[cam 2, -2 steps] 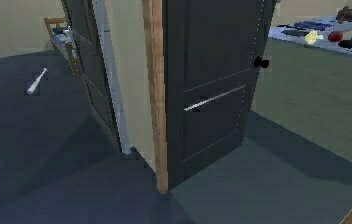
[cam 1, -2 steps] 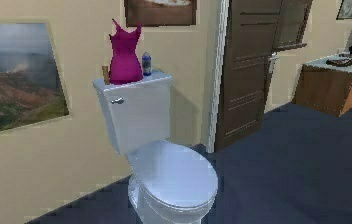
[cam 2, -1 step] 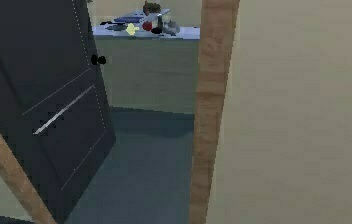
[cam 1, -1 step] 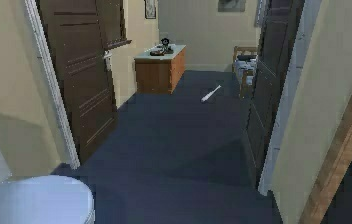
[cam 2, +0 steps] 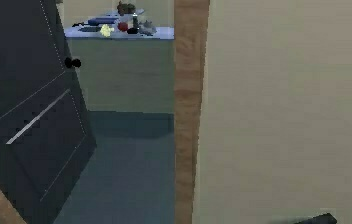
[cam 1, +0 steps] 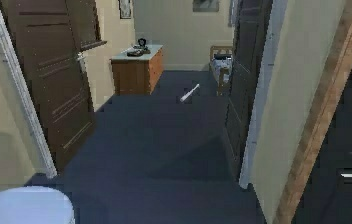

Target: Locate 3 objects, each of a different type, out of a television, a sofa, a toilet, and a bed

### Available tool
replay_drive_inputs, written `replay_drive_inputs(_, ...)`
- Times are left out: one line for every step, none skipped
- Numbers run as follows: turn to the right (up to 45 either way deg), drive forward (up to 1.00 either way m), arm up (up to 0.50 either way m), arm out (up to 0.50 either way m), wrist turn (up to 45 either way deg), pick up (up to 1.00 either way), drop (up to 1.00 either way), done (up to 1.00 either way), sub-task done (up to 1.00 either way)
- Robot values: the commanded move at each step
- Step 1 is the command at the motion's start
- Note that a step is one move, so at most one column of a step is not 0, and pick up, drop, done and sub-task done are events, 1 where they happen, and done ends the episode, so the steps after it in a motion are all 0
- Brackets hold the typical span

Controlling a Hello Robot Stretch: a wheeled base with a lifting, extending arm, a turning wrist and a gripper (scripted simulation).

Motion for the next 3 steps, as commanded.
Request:
replay_drive_inputs(0.0, 1.00, 0.00, 0.00, 0.0, 0.00, 0.00, 0.00, 0.00)
replay_drive_inputs(0.0, 1.00, 0.00, 0.00, 0.0, 0.00, 0.00, 0.00, 0.00)
replay_drive_inputs(6.0, 0.00, 0.00, 0.00, 0.0, 0.00, 0.00, 0.00, 0.00)
